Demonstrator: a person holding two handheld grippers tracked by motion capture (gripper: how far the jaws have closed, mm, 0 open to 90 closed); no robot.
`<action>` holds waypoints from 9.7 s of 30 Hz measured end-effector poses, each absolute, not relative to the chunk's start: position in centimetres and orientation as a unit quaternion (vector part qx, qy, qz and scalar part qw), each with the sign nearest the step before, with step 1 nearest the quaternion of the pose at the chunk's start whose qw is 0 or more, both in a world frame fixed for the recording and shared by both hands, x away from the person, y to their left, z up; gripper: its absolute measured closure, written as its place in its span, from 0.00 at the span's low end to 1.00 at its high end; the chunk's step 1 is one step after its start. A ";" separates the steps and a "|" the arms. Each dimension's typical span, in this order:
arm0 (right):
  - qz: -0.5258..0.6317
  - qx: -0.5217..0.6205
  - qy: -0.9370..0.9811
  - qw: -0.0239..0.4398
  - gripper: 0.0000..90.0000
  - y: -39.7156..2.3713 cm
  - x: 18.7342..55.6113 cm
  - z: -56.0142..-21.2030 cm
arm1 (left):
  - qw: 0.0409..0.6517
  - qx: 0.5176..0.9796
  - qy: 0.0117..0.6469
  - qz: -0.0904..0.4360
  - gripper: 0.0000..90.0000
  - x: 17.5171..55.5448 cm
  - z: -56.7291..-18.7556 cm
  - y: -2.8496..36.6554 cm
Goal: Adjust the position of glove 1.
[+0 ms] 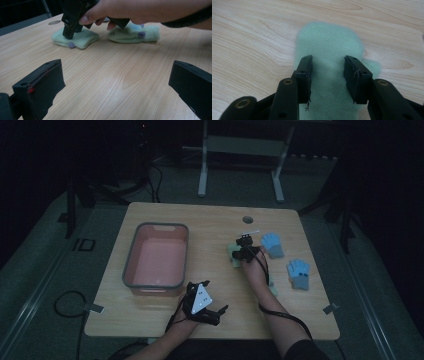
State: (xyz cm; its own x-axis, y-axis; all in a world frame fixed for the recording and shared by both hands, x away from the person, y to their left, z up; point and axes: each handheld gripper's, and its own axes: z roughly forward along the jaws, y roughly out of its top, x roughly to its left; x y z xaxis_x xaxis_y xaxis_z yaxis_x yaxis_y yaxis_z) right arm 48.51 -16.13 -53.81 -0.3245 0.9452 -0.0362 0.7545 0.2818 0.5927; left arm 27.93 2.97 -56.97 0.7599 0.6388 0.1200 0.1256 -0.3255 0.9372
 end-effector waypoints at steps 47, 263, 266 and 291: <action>0.297 0.559 0.753 0.179 0.96 -15.5 37.4 -50.9 | 0.522 0.777 0.243 0.255 0.00 27.8 -57.0 2.8; 0.309 0.484 0.799 0.179 0.92 -17.1 36.8 -50.7 | 0.523 0.775 0.245 0.257 0.00 27.7 -57.0 2.8; 0.305 0.487 0.799 0.177 0.92 -17.1 37.0 -51.3 | 0.525 0.777 0.241 0.252 0.00 27.7 -57.0 2.8; 0.385 0.413 0.813 0.138 0.67 -22.3 38.7 -49.2 | 0.482 0.821 0.216 0.216 0.08 29.0 -55.8 1.2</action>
State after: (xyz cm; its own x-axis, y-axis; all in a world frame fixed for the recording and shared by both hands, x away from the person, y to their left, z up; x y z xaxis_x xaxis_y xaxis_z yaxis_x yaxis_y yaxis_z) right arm 38.68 -22.27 -49.15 -0.6201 0.7788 0.0940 0.5662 0.3614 0.7408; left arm 29.03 1.16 -55.83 0.8136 0.5628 0.1459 0.1471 -0.4422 0.8848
